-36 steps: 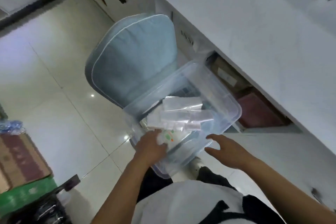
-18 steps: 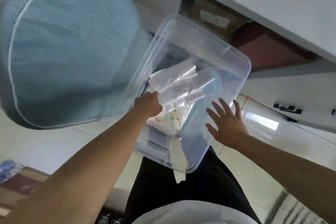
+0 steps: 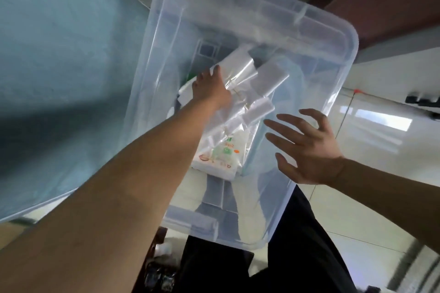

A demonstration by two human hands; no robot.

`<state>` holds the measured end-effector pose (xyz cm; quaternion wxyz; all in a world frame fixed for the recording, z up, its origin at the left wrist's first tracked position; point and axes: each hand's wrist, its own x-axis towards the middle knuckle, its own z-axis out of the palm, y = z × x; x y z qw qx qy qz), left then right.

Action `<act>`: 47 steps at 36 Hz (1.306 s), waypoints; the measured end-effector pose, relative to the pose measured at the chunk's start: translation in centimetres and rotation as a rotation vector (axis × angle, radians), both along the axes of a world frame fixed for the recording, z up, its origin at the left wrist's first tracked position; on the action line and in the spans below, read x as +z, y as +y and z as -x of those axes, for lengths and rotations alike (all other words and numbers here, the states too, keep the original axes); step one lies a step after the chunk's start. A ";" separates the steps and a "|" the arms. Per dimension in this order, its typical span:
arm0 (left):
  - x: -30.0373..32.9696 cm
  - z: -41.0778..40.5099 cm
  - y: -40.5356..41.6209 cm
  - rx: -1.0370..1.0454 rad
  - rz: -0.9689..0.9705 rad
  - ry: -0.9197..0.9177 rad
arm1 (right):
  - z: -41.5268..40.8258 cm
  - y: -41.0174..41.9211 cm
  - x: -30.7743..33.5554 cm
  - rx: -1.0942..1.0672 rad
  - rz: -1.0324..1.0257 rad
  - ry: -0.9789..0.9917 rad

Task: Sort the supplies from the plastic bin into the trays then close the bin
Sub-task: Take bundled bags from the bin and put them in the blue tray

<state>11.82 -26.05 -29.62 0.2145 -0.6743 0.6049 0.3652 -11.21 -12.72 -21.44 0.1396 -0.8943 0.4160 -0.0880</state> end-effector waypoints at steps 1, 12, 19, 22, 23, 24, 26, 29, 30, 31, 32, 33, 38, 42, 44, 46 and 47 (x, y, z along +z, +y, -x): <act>-0.7 0.2 -1.0 -0.011 0.000 -0.019 | 0.0 0.0 0.0 0.000 -0.003 0.000; -3.0 0.1 -2.7 -0.060 0.095 -0.094 | -0.1 -0.1 -0.2 -0.030 0.001 -0.057; -3.0 -0.3 -0.4 -0.098 0.151 -0.139 | -0.1 -0.1 -0.1 -0.041 -0.014 -0.075; -2.4 -0.4 0.4 -0.084 0.203 -0.044 | -0.2 0.0 0.0 -0.045 -0.035 -0.072; -2.0 -0.5 0.7 -0.053 0.202 0.010 | -0.2 0.0 0.2 -0.051 -0.047 -0.067; -1.3 -0.7 1.0 -0.022 0.213 0.048 | -0.3 0.0 0.4 -0.062 -0.062 -0.058; 0.4 -1.0 2.0 0.043 0.279 0.080 | -0.7 -0.2 1.0 -0.108 -0.119 -0.008; 3.4 -1.9 4.7 0.212 0.369 0.163 | -2.1 -0.8 2.5 -0.240 -0.254 0.023; 4.6 -2.4 5.8 0.273 0.386 0.197 | -2.7 -1.2 3.0 -0.293 -0.311 -0.027; 5.8 -2.9 6.9 0.330 0.398 0.231 | -3.3 -1.6 3.6 -0.358 -0.382 -0.109; 7.1 -3.3 8.0 0.389 0.398 0.267 | -3.9 -2.0 4.2 -0.437 -0.469 -0.203; 8.5 -3.6 9.0 0.461 0.379 0.308 | -4.5 -2.5 4.8 -0.527 -0.562 -0.292; 14.8 -3.8 11.8 1.035 0.077 0.714 | -6.8 -4.1 6.3 -0.946 -1.102 -0.661; 16.2 -2.7 12.2 1.259 -0.083 1.006 | -7.7 -4.0 6.5 -0.952 -1.398 -0.900; 15.9 -2.1 11.7 1.286 -0.116 1.030 | -7.8 -3.8 6.6 -0.976 -1.333 -0.955; 15.4 -1.7 10.8 1.209 -0.157 1.046 | -7.3 -3.8 6.7 -1.026 -1.264 -0.952; 14.9 -1.7 10.2 1.145 -0.192 1.063 | -6.9 -3.9 6.7 -1.048 -1.264 -0.963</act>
